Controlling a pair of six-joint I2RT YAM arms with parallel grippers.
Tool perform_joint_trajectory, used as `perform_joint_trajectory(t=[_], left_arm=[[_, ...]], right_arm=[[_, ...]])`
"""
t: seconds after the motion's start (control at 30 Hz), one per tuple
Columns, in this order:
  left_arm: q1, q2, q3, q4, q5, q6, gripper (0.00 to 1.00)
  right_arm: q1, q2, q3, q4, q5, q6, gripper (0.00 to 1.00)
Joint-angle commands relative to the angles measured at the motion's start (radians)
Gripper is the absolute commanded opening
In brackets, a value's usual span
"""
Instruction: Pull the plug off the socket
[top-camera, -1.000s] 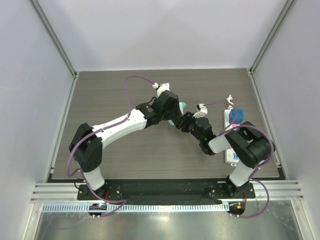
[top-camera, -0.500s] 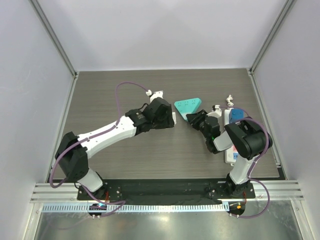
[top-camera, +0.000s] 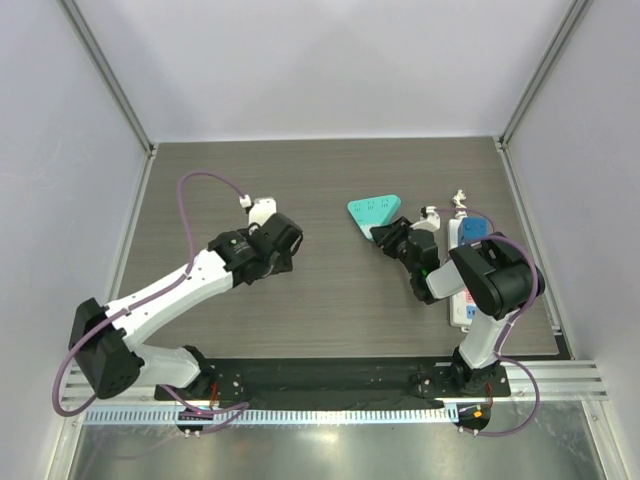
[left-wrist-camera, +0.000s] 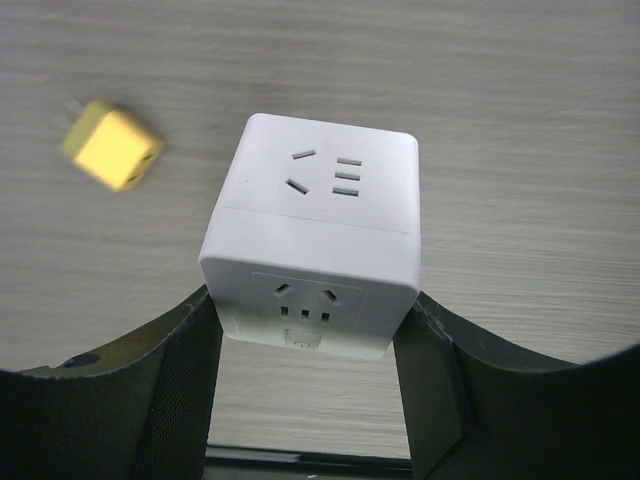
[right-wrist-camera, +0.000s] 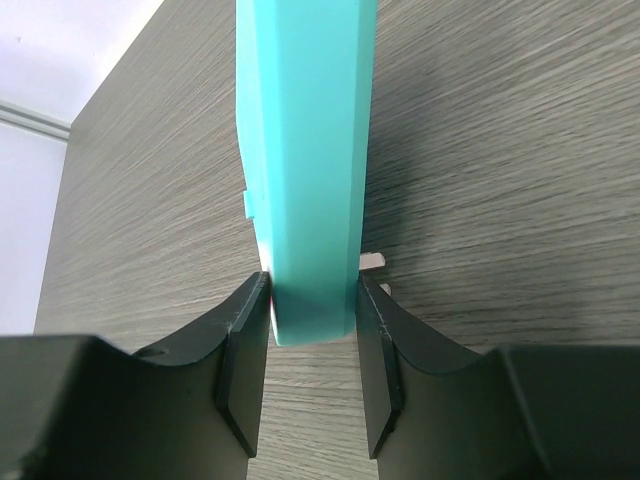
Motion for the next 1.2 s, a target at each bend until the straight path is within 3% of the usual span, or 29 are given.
perform_joint_trajectory(t=[0.0, 0.17, 0.5, 0.77, 1.0, 1.07, 1.13, 1.17], left_arm=[[0.002, 0.041, -0.003, -0.154, -0.155, 0.0, 0.0], [0.002, 0.145, 0.029, -0.281, -0.317, 0.024, 0.0], [0.002, 0.394, 0.158, -0.269, -0.401, 0.112, 0.0], [0.002, 0.634, 0.267, -0.367, -0.551, 0.084, 0.0], [0.001, 0.739, 0.285, -0.441, -0.621, 0.02, 0.01], [0.002, 0.742, 0.281, -0.435, -0.62, 0.025, 0.07], [0.001, 0.741, 0.27, -0.412, -0.609, 0.043, 0.24], [0.002, 0.741, 0.265, -0.403, -0.603, 0.049, 0.45]], right_arm=[[0.005, 0.025, 0.021, -0.022, -0.025, -0.034, 0.01], [0.003, 0.025, 0.023, -0.023, -0.032, -0.034, 0.01], [0.005, 0.035, 0.027, -0.022, -0.047, -0.029, 0.01], [0.005, 0.038, 0.038, -0.027, -0.053, -0.029, 0.01], [0.005, 0.052, 0.049, -0.027, -0.065, -0.023, 0.01], [0.005, 0.054, 0.052, -0.026, -0.067, -0.021, 0.01], [0.005, 0.057, 0.053, -0.026, -0.07, -0.02, 0.01], [0.005, 0.058, 0.054, -0.026, -0.068, -0.02, 0.01]])
